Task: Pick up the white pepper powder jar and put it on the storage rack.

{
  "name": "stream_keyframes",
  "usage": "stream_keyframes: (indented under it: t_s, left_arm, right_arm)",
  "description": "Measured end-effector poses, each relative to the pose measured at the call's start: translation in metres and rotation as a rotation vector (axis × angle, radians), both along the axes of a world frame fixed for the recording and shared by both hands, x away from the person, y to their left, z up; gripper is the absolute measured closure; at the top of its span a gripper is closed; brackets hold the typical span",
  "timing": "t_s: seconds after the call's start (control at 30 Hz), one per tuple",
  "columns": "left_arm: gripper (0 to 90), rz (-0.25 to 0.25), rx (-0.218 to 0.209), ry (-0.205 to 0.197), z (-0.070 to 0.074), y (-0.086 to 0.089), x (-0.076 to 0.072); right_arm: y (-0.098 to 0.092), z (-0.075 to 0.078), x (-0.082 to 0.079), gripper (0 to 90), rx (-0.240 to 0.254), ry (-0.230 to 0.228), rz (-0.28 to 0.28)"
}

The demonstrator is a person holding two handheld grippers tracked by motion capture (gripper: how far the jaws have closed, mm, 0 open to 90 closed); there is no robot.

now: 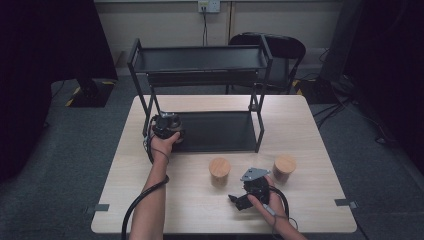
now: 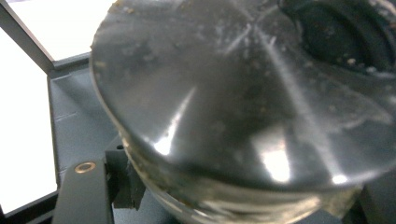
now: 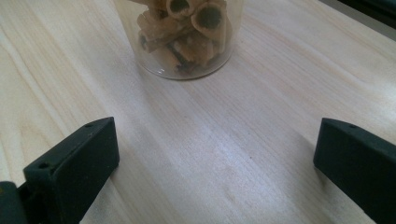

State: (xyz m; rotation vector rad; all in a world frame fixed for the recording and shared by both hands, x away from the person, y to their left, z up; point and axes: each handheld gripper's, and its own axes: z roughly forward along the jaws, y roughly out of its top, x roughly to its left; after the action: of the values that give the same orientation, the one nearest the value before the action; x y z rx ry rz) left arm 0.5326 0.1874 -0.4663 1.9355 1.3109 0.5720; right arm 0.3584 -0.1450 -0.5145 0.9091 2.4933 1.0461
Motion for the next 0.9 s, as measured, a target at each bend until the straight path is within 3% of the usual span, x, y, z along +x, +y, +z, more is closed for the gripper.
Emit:
stream_keyframes:
  t_s: [0.2, 0.47, 0.53, 0.7, 0.9]
  left_arm:
    - [30.1, -0.004, 0.038, -0.002, -0.001, -0.004, -0.0001]
    - [28.9, 0.0, 0.024, 0.003, -0.002, -0.0039, -0.0002]
    - [27.1, 0.012, 0.012, 0.01, -0.0029, -0.0031, -0.0004]
    - [12.2, 0.044, -0.013, 0.033, -0.0024, -0.0015, -0.0016]
    - [7.7, 0.04, -0.031, 0.038, -0.0006, 0.0009, -0.0058]
  right_arm:
    - [0.0, 0.0, 0.0, 0.0, 0.0, 0.0, 0.0]
    - [0.0, 0.0, 0.0, 0.0, 0.0, 0.0, 0.0]
    - [0.0, 0.0, 0.0, 0.0, 0.0, 0.0, 0.0]
    - [0.0, 0.0, 0.0, 0.0, 0.0, 0.0, 0.0]
    - [0.0, 0.0, 0.0, 0.0, 0.0, 0.0, 0.0]
